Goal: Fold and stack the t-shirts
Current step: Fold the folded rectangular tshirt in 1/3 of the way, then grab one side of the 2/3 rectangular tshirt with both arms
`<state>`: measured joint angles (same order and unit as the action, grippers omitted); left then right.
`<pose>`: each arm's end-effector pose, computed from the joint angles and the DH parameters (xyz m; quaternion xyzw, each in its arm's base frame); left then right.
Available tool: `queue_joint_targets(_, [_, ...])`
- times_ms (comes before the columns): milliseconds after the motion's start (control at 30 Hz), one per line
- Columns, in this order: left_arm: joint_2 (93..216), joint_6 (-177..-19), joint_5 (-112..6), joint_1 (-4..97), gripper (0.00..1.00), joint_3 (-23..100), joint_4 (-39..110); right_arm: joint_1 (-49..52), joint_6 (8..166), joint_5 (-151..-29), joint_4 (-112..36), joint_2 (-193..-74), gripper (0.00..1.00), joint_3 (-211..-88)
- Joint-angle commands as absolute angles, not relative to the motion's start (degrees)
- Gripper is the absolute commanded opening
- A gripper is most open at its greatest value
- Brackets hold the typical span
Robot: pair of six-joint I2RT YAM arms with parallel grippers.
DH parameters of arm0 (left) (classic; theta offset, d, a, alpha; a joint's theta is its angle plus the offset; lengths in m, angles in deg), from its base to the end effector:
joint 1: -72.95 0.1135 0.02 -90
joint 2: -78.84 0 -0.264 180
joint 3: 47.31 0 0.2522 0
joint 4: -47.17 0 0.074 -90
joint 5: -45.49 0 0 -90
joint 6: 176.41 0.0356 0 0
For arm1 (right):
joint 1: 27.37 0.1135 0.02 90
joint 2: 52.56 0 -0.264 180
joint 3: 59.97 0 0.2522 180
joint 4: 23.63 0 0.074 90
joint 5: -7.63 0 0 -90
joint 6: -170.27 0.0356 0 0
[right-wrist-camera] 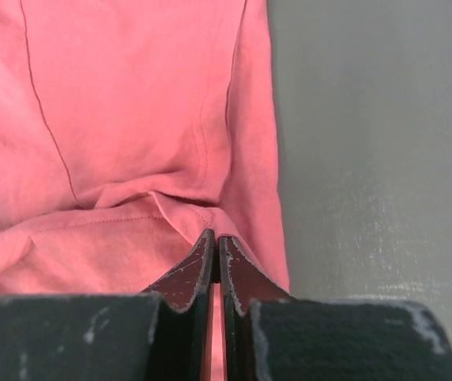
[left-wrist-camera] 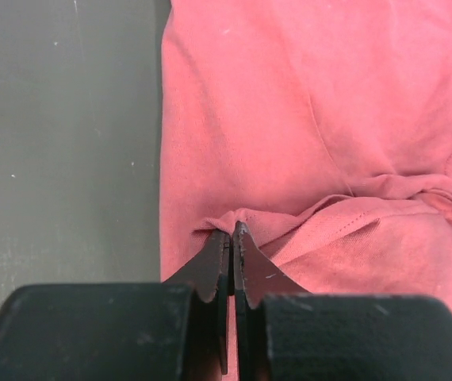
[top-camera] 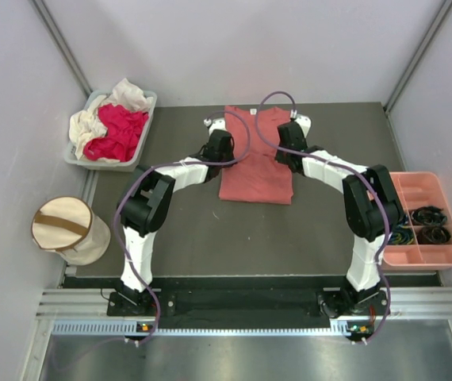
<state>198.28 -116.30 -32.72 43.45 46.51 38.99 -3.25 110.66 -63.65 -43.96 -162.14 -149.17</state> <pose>0.4106 -0.2239 0.1738 -0.0514 0.8773 -0.1534 0.4519 0.3940 0.1639 0.2042 0.1168 0.8918 0.0570 0.4335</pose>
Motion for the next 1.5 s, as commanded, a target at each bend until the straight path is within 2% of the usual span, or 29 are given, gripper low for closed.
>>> queue_joint_targets(0, [199.0, -115.4, -32.6, 44.2, 0.00, 49.6, 41.3, -4.7, 110.0, -63.9, -43.1, -163.0, 0.00, -152.4])
queue_joint_targets(100, [199.5, -115.3, -32.2, 44.5, 0.03, 50.2, 41.3, -5.3, 110.2, -63.7, -43.5, -163.5, 0.02, -153.1])
queue_joint_targets(133, [199.6, -115.0, -32.1, 44.6, 0.06, 50.4, 41.0, -5.5, 110.1, -63.6, -43.6, -163.7, 0.16, -153.2])
queue_joint_targets(167, [199.8, -114.8, -31.4, 44.8, 0.16, 51.1, 40.8, -5.7, 110.1, -63.3, -43.8, -163.7, 0.25, -153.3])
queue_joint_targets(200, [199.8, -114.5, -30.7, 45.1, 0.36, 51.4, 40.4, -6.0, 110.2, -63.0, -44.4, -163.6, 0.31, -153.5])
queue_joint_targets(233, [199.6, -114.3, -30.1, 45.7, 0.51, 51.6, 40.1, -6.7, 110.2, -62.0, -44.6, -163.3, 0.41, -153.5])
queue_joint_targets(300, [198.8, -114.1, -28.7, 46.9, 0.76, 52.2, 39.2, -7.5, 109.7, -60.7, -44.7, -162.0, 0.48, -152.7])
queue_joint_targets(333, [198.4, -114.2, -28.5, 48.2, 0.85, 52.4, 39.0, -8.6, 109.5, -60.0, -44.6, -161.4, 0.56, -152.3])
queue_joint_targets(400, [197.1, -114.3, -28.3, 49.9, 0.99, 52.8, 38.6, -9.6, 108.8, -59.6, -45.0, -159.7, 0.59, -151.6])
queue_joint_targets(500, [195.4, -115.1, -28.4, 53.0, 0.99, 52.7, 37.5, -11.3, 108.2, -58.6, -45.0, -156.9, 0.68, -149.6])
queue_joint_targets(633, [191.8, -114.8, -30.3, 54.1, 0.99, 48.8, 38.2, -11.6, 108.0, -59.9, -45.3, -152.3, 0.72, -146.4])
queue_joint_targets(833, [183.4, -121.7, -36.7, 53.3, 0.99, 34.1, 42.1, -11.5, 114.2, -68.5, -44.1, -142.6, 0.74, -134.2])
queue_joint_targets(1133, [170.7, -124.3, -38.8, 49.2, 0.98, 11.8, 49.1, -9.4, 116.8, -78.4, -40.1, -132.7, 0.75, -118.1])
queue_joint_targets(1233, [169.0, -125.7, -39.7, 48.3, 0.96, 6.9, 53.4, -8.0, 117.3, -79.3, -38.3, -130.9, 0.75, -113.8])
queue_joint_targets(1467, [171.8, -126.2, -39.5, 45.4, 0.92, 5.3, 57.3, -6.5, 117.8, -82.0, -31.8, -133.3, 0.75, -108.8])
